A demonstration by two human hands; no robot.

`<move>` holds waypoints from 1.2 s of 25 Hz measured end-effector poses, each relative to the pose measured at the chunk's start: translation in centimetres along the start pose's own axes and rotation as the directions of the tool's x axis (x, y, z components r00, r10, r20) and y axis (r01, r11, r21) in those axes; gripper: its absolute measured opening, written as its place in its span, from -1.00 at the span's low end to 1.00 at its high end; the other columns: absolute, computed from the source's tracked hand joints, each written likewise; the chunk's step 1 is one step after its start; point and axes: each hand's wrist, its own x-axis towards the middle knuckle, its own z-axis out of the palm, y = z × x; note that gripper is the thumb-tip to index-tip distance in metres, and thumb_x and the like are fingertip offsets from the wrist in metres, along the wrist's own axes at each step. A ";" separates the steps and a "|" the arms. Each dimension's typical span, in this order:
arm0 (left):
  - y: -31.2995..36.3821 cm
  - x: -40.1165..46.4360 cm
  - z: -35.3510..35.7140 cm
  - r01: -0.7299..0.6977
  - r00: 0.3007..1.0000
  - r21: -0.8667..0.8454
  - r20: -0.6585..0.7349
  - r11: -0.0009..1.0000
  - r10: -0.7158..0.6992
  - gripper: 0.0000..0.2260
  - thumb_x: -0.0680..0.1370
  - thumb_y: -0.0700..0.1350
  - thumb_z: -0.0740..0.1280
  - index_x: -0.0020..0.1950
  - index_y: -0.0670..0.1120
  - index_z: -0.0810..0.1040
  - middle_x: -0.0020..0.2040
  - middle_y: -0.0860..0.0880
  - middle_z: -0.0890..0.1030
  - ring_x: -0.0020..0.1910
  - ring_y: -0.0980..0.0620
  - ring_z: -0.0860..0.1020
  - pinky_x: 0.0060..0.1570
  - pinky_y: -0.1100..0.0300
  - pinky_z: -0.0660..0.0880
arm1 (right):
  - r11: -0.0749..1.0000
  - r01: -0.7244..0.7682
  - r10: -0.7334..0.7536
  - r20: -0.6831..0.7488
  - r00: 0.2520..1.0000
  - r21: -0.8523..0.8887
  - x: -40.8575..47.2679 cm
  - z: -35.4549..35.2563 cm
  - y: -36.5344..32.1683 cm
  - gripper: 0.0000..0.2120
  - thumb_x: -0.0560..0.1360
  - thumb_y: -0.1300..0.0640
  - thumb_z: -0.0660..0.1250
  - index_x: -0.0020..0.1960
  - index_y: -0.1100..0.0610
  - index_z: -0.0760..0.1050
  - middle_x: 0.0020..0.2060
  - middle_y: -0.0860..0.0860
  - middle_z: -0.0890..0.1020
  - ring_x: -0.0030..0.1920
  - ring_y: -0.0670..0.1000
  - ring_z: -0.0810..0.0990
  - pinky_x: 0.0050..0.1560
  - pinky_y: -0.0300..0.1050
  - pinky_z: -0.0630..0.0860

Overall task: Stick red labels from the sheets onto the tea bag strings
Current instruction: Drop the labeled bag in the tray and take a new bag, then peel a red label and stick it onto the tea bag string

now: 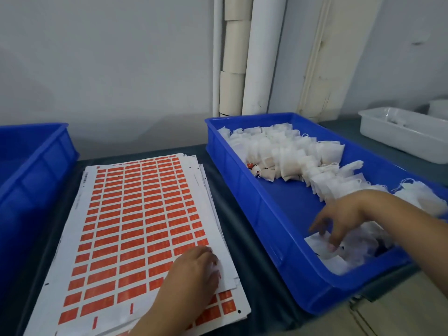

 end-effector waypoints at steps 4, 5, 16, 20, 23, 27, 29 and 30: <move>0.1 0.0 0.1 0.013 1.000 0.006 0.001 1.000 -0.013 -0.66 0.59 0.09 0.19 0.37 0.15 0.39 0.38 0.25 0.35 0.29 0.20 0.39 0.29 0.34 0.27 | 0.989 -0.125 0.116 -0.113 0.987 -0.074 0.2 1.4 0.4 -0.64 0.41 0.10 0.45 0.18 -0.08 0.52 -0.03 -0.16 0.53 0.06 -0.05 0.57 0.05 -0.18 0.57; 0.1 0.0 0.0 0.016 1.000 0.013 0.001 1.000 -0.016 -0.66 0.59 0.09 0.19 0.37 0.15 0.38 0.38 0.24 0.34 0.30 0.19 0.39 0.29 0.33 0.27 | 0.970 -0.209 0.184 -0.192 0.964 -0.120 0.1 1.6 0.8 -0.66 0.42 0.11 0.44 0.17 -0.05 0.53 -0.07 -0.13 0.52 0.02 -0.04 0.57 0.03 -0.19 0.56; -0.1 -0.7 -0.5 0.029 0.999 -0.056 -0.029 0.998 -0.031 -0.69 0.57 0.10 0.21 0.32 0.17 0.41 0.35 0.23 0.39 0.28 0.19 0.40 0.26 0.31 0.33 | 0.993 -0.064 0.115 -0.643 0.757 0.102 -5.5 -0.3 0.2 -0.93 0.49 0.10 0.38 -0.15 -0.02 0.62 -0.17 -0.08 0.64 -0.15 -0.08 0.57 -0.11 -0.23 0.48; 0.4 -1.1 -2.2 0.073 0.997 -0.163 -0.010 0.984 -0.076 -0.71 0.54 0.15 0.24 0.26 0.24 0.42 0.31 0.26 0.42 0.22 0.21 0.43 0.14 0.33 0.39 | 0.940 0.339 -0.115 -0.897 0.427 0.040 -9.7 -1.0 -4.7 -0.90 0.45 0.07 0.40 -0.15 -0.15 0.62 -0.31 -0.34 0.58 -0.21 -0.32 0.51 -0.26 -0.45 0.33; 1.6 -1.6 -5.6 0.055 0.996 -0.462 -0.033 0.885 -0.079 -0.61 0.34 0.39 0.26 0.13 0.44 0.32 0.13 0.37 0.45 0.08 0.31 0.46 -0.10 0.48 0.41 | 0.823 0.561 -0.272 -0.927 0.257 -0.086 -12.5 -1.0 -10.5 -0.80 0.41 0.02 0.40 -0.26 -0.30 0.55 -0.35 -0.53 0.52 -0.14 -0.49 0.45 -0.19 -0.61 0.32; 1.2 -2.7 -9.1 -0.004 0.990 -0.645 -0.110 0.764 -0.087 -0.48 0.16 0.44 0.32 0.10 0.48 0.32 0.03 0.44 0.48 -0.03 0.38 0.49 -0.29 0.46 0.46 | 0.687 0.706 -0.473 -0.844 0.253 -0.173 -11.8 0.3 -18.5 -0.88 0.43 0.06 0.40 -0.13 -0.15 0.65 -0.28 -0.40 0.61 -0.08 -0.41 0.49 -0.10 -0.62 0.31; 0.1 -3.2 -9.2 0.056 0.984 -0.629 -0.097 0.775 -0.149 -0.76 0.32 0.27 0.37 -0.07 0.28 0.48 -0.13 0.37 0.56 -0.13 0.36 0.54 -0.35 0.48 0.46 | 0.655 0.736 -0.535 -0.794 0.288 -0.174 -9.9 1.4 -21.9 -0.88 0.46 0.07 0.40 -0.03 -0.06 0.67 -0.19 -0.26 0.66 -0.12 -0.32 0.54 -0.12 -0.55 0.39; -0.6 -3.5 -9.0 0.112 0.971 -0.639 -0.092 0.761 -0.221 -0.89 0.40 0.16 0.38 -0.15 0.20 0.50 -0.22 0.30 0.58 -0.20 0.31 0.57 -0.37 0.48 0.46 | 0.645 0.751 -0.539 -0.782 0.314 -0.144 -9.0 1.9 -23.2 -0.84 0.46 0.04 0.40 0.03 -0.06 0.65 -0.20 -0.25 0.64 -0.16 -0.31 0.55 -0.16 -0.53 0.42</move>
